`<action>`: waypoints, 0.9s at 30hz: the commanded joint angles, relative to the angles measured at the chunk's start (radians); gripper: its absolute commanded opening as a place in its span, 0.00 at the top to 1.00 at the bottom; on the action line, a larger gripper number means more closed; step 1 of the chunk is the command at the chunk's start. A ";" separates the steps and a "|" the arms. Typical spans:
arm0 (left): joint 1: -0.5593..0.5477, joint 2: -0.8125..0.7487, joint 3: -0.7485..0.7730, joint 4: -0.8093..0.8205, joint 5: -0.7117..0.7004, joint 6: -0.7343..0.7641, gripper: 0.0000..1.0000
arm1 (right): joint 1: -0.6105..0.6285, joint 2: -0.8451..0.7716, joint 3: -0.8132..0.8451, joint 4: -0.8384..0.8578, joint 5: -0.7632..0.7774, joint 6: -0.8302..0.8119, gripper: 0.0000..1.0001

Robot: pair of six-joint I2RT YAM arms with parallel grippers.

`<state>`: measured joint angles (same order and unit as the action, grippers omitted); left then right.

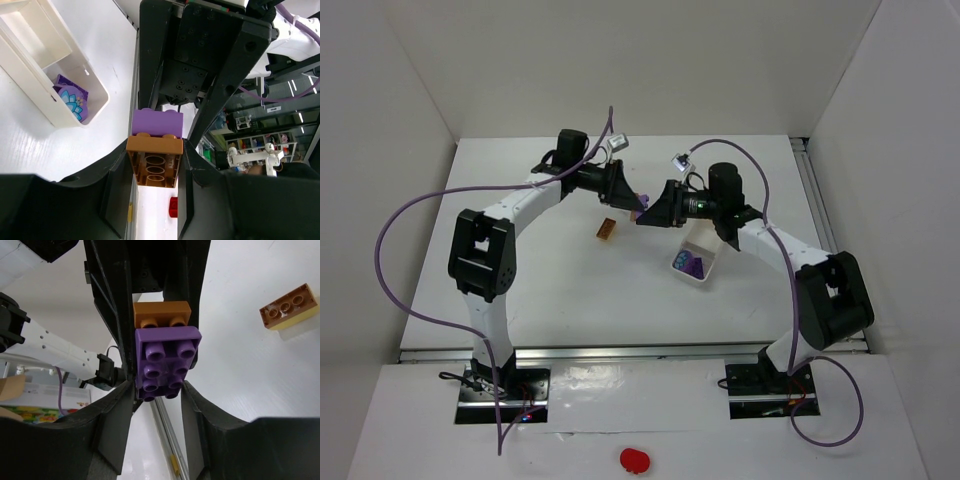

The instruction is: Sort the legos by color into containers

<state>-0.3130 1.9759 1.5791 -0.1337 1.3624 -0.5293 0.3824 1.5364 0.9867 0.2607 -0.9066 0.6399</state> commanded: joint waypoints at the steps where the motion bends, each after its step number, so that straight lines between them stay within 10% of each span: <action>1: 0.002 -0.040 0.004 -0.006 0.035 0.038 1.00 | -0.004 0.001 -0.016 0.126 -0.031 0.038 0.52; 7: 0.002 -0.040 0.013 -0.053 0.024 0.072 0.95 | -0.004 -0.009 -0.016 0.123 -0.031 0.047 0.84; 9: 0.002 -0.040 0.022 -0.063 0.024 0.072 0.58 | -0.004 -0.009 -0.025 0.114 -0.020 0.038 0.87; 14: 0.022 -0.040 0.022 -0.063 0.024 0.072 0.32 | -0.013 -0.030 -0.034 0.092 -0.002 0.029 0.88; 27: 0.064 -0.068 -0.086 0.279 0.058 -0.174 0.48 | -0.022 -0.041 -0.043 0.063 -0.002 0.020 0.88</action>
<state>-0.2584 1.9591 1.5223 -0.0727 1.3731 -0.5838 0.3672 1.5372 0.9451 0.2981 -0.9035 0.6750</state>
